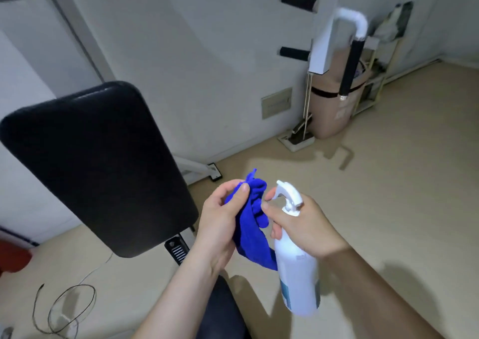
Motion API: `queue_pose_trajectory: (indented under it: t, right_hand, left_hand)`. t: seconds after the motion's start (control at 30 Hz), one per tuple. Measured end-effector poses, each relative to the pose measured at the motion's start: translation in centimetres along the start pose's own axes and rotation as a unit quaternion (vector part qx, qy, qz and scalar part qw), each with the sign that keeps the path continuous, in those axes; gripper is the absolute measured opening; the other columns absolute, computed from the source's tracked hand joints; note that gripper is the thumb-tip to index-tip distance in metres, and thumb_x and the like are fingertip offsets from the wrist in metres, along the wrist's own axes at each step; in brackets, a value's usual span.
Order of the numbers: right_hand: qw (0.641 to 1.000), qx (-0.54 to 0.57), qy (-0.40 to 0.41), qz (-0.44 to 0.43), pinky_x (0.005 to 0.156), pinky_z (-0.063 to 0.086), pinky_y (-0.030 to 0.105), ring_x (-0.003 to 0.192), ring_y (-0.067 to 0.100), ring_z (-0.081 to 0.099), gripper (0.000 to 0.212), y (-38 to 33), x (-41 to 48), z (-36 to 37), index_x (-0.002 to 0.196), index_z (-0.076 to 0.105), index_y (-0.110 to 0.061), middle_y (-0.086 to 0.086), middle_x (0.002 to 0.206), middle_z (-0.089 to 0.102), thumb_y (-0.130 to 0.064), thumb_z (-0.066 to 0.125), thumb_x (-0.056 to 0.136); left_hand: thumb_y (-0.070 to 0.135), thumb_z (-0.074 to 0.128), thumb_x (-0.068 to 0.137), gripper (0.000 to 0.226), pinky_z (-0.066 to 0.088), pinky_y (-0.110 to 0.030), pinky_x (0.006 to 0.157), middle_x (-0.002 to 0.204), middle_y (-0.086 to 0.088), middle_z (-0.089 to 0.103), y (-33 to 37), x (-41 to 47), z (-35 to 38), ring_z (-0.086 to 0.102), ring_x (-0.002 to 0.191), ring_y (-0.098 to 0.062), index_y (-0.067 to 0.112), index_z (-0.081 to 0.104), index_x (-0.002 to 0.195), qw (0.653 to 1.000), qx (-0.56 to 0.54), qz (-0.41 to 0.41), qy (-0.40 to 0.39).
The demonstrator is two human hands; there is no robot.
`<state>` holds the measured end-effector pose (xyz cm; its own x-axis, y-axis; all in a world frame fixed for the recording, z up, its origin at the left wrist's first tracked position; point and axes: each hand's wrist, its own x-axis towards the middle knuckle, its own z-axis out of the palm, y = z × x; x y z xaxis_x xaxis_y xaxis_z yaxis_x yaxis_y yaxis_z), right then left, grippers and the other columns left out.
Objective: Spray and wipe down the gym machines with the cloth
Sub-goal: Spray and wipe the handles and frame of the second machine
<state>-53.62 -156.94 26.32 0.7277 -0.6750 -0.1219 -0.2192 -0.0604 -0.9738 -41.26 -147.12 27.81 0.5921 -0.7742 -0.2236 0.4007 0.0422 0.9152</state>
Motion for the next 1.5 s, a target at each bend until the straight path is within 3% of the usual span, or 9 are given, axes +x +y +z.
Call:
queue_pose_trajectory:
  t: [0.1,0.2,0.3,0.4,0.57,0.93,1.07,1.27,1.5]
  right_hand:
    - [0.999,0.003,0.028,-0.019,0.078,0.05,0.037,0.059,0.021,0.058,0.011,-2.3,1.0,-2.3,0.093,0.056,-0.022,0.003,0.051,0.057,-0.026,0.066,0.091]
    - [0.998,0.001,0.055,-0.037,0.085,0.05,0.041,0.066,0.032,0.059,0.011,-4.4,2.7,-5.1,0.093,0.055,-0.023,0.006,0.052,0.059,-0.026,0.065,0.091]
    - [0.996,-0.005,0.073,-0.051,0.089,0.05,0.045,0.07,0.034,0.061,0.011,-6.1,5.0,-7.9,0.093,0.054,-0.024,0.009,0.054,0.06,-0.027,0.064,0.091]
    - [0.995,-0.016,0.084,-0.053,0.087,0.051,0.045,0.073,0.039,0.063,0.011,-7.3,8.7,-11.0,0.093,0.054,-0.023,0.009,0.051,0.058,-0.027,0.064,0.09]
    - [0.995,-0.038,0.071,-0.052,0.082,0.05,0.039,0.063,0.028,0.061,0.012,-8.3,14.8,-15.4,0.091,0.055,-0.02,0.009,0.05,0.057,-0.027,0.065,0.091]
    - [0.991,-0.065,0.119,-0.009,0.06,0.049,0.016,0.058,0.025,0.057,0.013,-4.6,23.6,-27.5,0.094,0.053,-0.011,0.011,0.05,0.05,-0.019,0.064,0.093]
    - [0.988,-0.091,0.126,0.011,0.075,0.054,0.039,0.05,0.019,0.053,0.012,-1.4,26.5,-31.4,0.088,0.057,-0.02,-0.004,0.046,0.052,-0.027,0.066,0.089]
    - [0.981,-0.126,0.143,0.025,0.076,0.051,0.036,0.064,0.025,0.063,0.03,-0.8,29.0,-32.9,0.069,0.048,-0.02,0.001,0.05,0.06,-0.036,0.064,0.09]
    - [0.985,-0.102,0.142,-0.01,0.072,0.054,0.041,0.063,0.025,0.06,0.02,-0.9,29.9,-33.3,0.083,0.055,-0.03,-0.004,0.055,0.061,-0.049,0.06,0.079]
  left_hand:
    - [0.033,0.066,0.089,0.03,0.048,-0.035,0.062,0.075,-0.015,0.065,2.1,1.7,2.7,0.06,0.061,-0.027,0.004,0.059,0.09,0.999,0.038,0.002,0.008]
    - [0.013,0.072,0.085,0.027,0.047,-0.031,0.054,0.07,-0.017,0.059,4.3,4.3,5.4,0.06,0.058,-0.029,0.009,0.047,0.076,0.997,0.059,0.026,-0.03]
    - [0.0,0.071,0.072,0.03,0.059,-0.047,0.066,0.071,-0.016,0.051,5.9,7.4,7.9,0.056,0.068,-0.03,0.012,0.044,0.067,0.992,0.095,0.066,-0.048]
    - [-0.007,0.064,0.08,0.023,0.052,-0.035,0.049,0.069,-0.014,0.058,7.0,11.7,10.4,0.059,0.062,-0.03,0.012,0.052,0.075,0.994,0.085,0.059,-0.045]
    - [-0.011,0.045,0.087,0.038,0.051,-0.036,0.065,0.087,-0.011,0.068,7.6,18.4,14.0,0.062,0.065,-0.024,0.018,0.068,0.1,0.99,0.121,0.06,-0.04]
    - [0.025,0.06,0.095,0.023,0.039,-0.021,0.04,0.055,-0.013,0.05,5.3,29.8,25.4,0.042,0.045,-0.023,0.008,0.071,0.084,0.975,0.219,0.033,-0.035]
    - [0.013,0.06,0.093,0.016,0.046,-0.021,0.048,0.062,-0.006,0.059,3.4,34.4,28.6,0.054,0.055,-0.019,0.018,0.069,0.105,0.98,0.193,0.038,0.002]
    - [0.011,0.065,0.088,0.016,0.051,-0.03,0.067,0.07,-0.003,0.064,3.5,37.4,30.3,0.058,0.065,-0.019,0.013,0.07,0.103,0.996,0.089,-0.008,0.029]
    - [-0.002,0.052,0.089,0.026,0.052,-0.027,0.058,0.08,-0.009,0.062,4.6,38.9,31.7,0.062,0.063,-0.017,0.008,0.067,0.108,1.0,0.011,-0.002,0.005]
